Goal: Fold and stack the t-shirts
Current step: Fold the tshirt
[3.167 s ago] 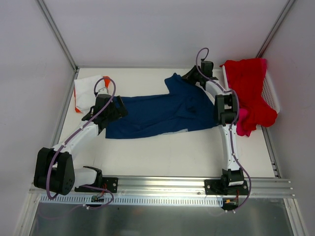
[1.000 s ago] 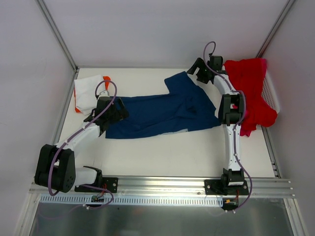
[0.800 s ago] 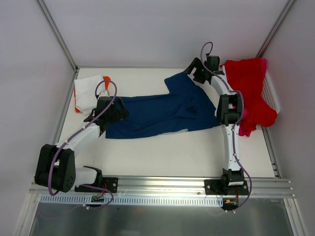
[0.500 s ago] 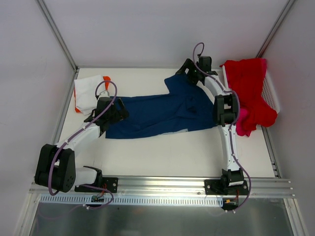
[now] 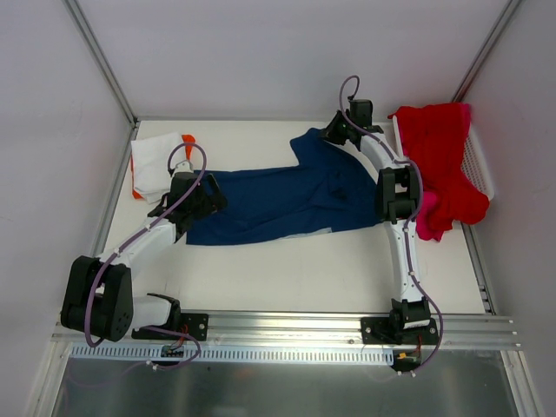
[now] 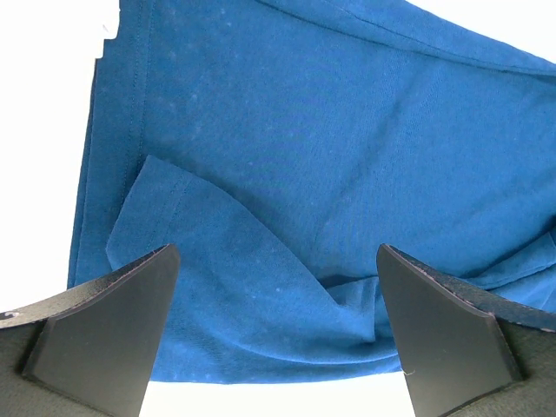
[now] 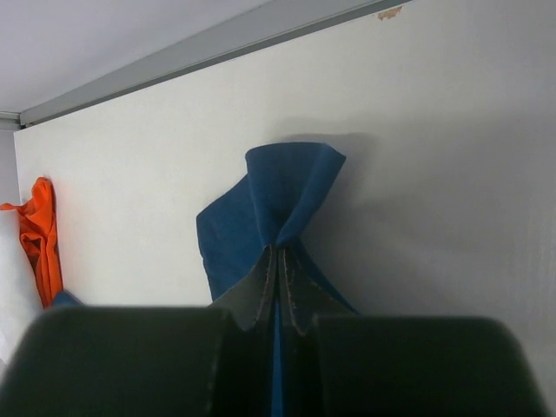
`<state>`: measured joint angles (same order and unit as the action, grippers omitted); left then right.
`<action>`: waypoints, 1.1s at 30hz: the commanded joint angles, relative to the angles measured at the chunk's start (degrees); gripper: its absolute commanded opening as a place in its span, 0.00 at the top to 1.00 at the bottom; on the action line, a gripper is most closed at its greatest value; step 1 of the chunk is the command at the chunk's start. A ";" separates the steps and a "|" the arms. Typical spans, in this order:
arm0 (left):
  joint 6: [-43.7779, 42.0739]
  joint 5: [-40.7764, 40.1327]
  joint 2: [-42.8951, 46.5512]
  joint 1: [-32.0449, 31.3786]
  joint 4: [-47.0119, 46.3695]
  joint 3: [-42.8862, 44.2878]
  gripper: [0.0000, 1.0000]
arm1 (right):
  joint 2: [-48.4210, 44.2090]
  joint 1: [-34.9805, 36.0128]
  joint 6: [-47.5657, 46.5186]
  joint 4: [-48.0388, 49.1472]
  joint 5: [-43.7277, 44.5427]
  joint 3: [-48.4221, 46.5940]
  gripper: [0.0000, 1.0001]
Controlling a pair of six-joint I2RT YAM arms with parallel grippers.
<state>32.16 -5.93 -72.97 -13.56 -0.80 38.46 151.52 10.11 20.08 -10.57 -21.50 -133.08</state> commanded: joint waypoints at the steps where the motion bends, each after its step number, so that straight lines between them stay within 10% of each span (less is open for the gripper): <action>1: -0.70 -0.31 1.08 -0.59 -1.22 -0.40 0.01 | -0.44 0.00 -0.83 0.81 -0.04 -1.75 1.00; 33: -9.05 1.28 -33.02 7.94 8.62 31.94 0.01 | -14.33 -9.85 -0.74 3.10 -0.56 11.61 1.00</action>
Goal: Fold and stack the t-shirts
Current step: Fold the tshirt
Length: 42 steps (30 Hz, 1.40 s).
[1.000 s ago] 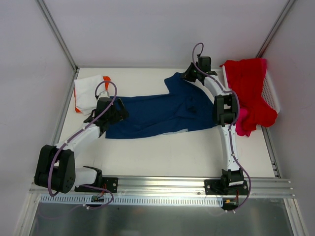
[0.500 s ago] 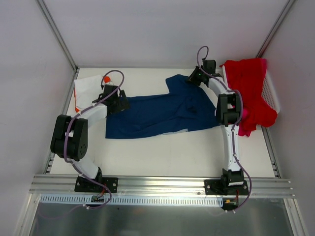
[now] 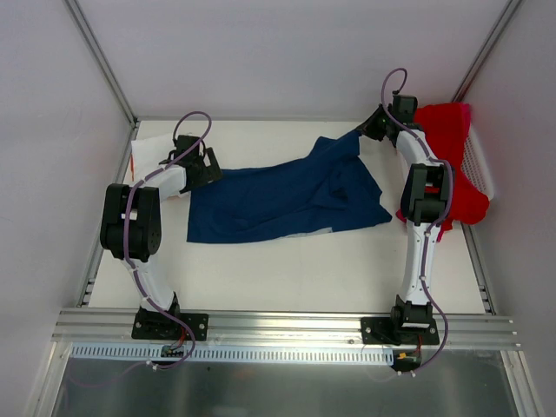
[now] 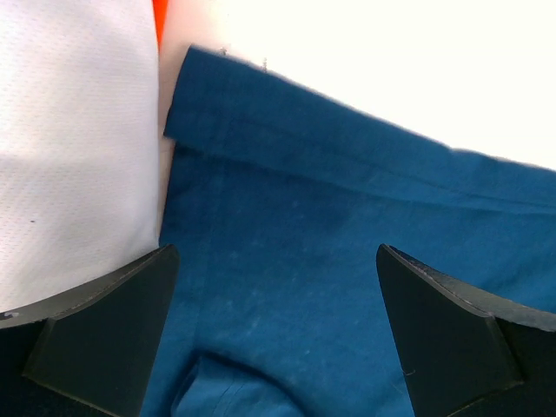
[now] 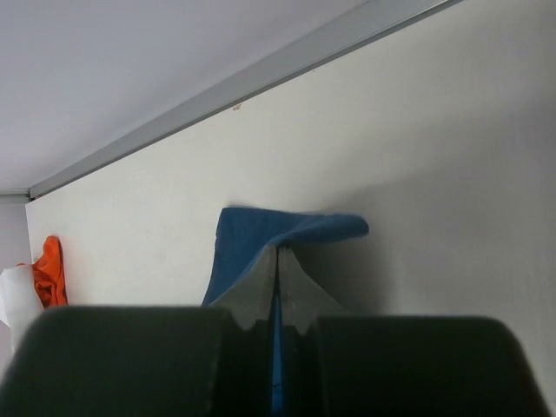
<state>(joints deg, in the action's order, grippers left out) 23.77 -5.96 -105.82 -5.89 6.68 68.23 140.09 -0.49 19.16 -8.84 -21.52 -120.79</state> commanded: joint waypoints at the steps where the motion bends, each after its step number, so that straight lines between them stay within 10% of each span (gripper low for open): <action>1: -0.48 1.56 -0.44 0.27 1.06 2.09 0.01 | -2.81 0.76 0.27 1.28 -0.63 -0.93 1.00; 23: 25.26 -12.06 -5.27 -0.17 -1.49 5.78 0.01 | -1.40 0.76 0.97 1.37 -2.21 -2.69 1.00; 42: 30.63 -15.93 -11.43 -1.49 -3.95 9.20 0.15 | 0.18 0.76 1.85 1.37 -3.00 -3.40 1.00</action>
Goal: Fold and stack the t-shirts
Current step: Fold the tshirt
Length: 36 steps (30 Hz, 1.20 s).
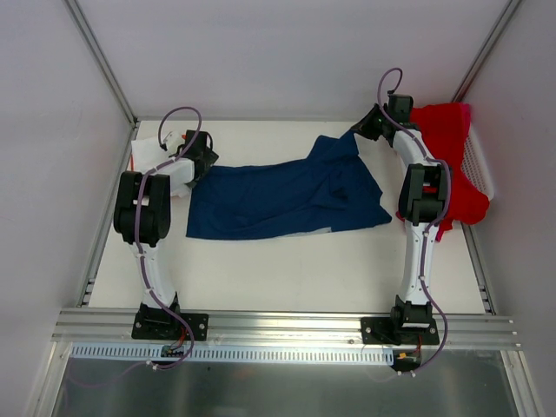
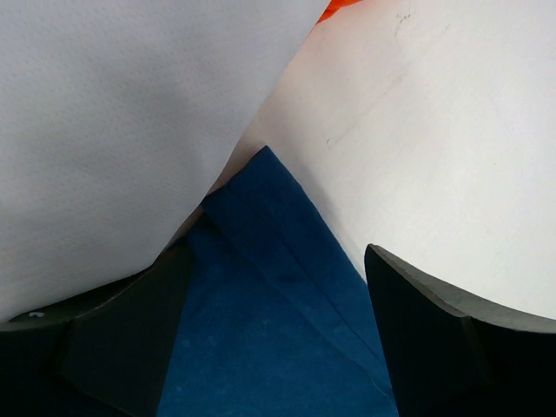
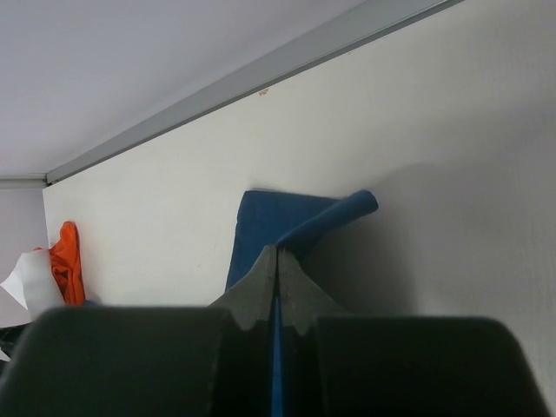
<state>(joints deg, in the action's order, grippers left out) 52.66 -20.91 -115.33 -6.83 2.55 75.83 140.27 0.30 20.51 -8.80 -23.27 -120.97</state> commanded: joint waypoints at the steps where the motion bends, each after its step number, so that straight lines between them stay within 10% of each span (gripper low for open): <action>1: 1.74 -0.98 -2.09 -0.55 0.18 1.86 0.19 | 0.09 -0.03 0.49 1.33 -1.43 -3.48 1.00; 36: -1.42 -1.95 -3.85 0.15 0.27 7.93 0.30 | 1.50 -0.03 -0.03 -0.25 -1.52 -5.24 1.00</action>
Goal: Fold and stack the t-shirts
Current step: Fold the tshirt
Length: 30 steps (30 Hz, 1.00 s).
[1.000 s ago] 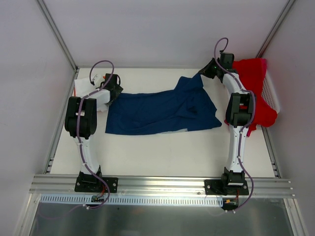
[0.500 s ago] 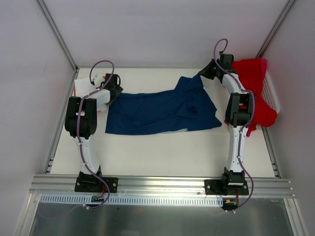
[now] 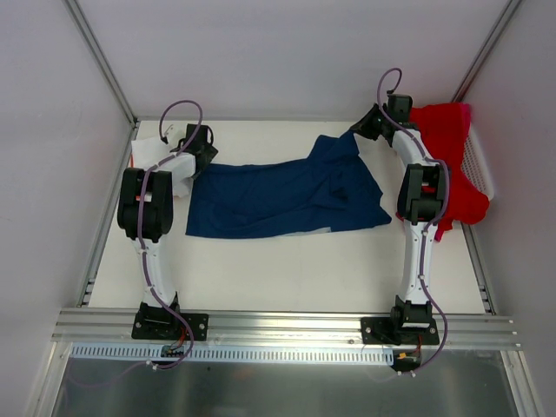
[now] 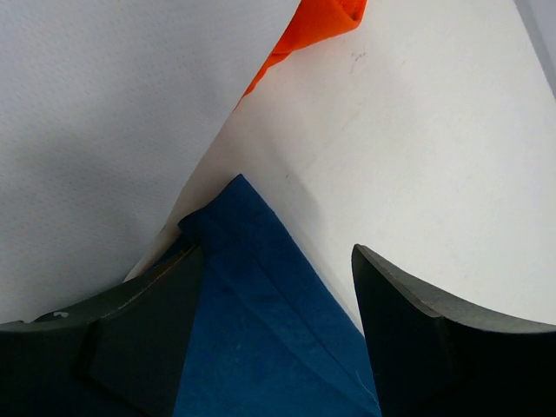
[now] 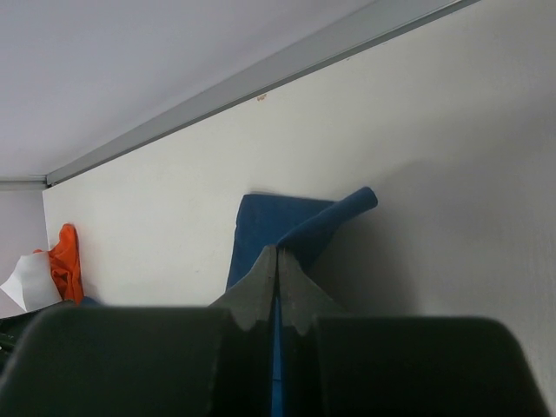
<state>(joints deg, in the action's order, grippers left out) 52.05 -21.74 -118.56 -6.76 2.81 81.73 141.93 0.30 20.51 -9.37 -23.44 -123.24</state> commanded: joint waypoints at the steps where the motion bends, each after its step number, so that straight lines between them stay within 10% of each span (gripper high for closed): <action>1: -0.81 -1.11 -0.62 0.09 0.00 1.85 0.30 | -0.16 -0.03 -0.03 0.31 -1.34 -2.97 1.00; 26: 0.86 -0.15 0.26 0.09 -0.08 -1.58 0.31 | 0.89 -1.26 -0.21 -0.65 -1.43 -4.20 1.00; 30: 0.59 -0.32 -0.61 0.09 -0.08 -0.79 0.52 | 0.98 -1.26 -0.21 -0.65 -1.43 -4.29 1.00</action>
<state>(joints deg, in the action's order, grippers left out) 52.36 -21.61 -118.98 -6.76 2.50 80.47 142.61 -0.78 20.51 -10.59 -23.55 -124.77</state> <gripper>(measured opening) 0.527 0.009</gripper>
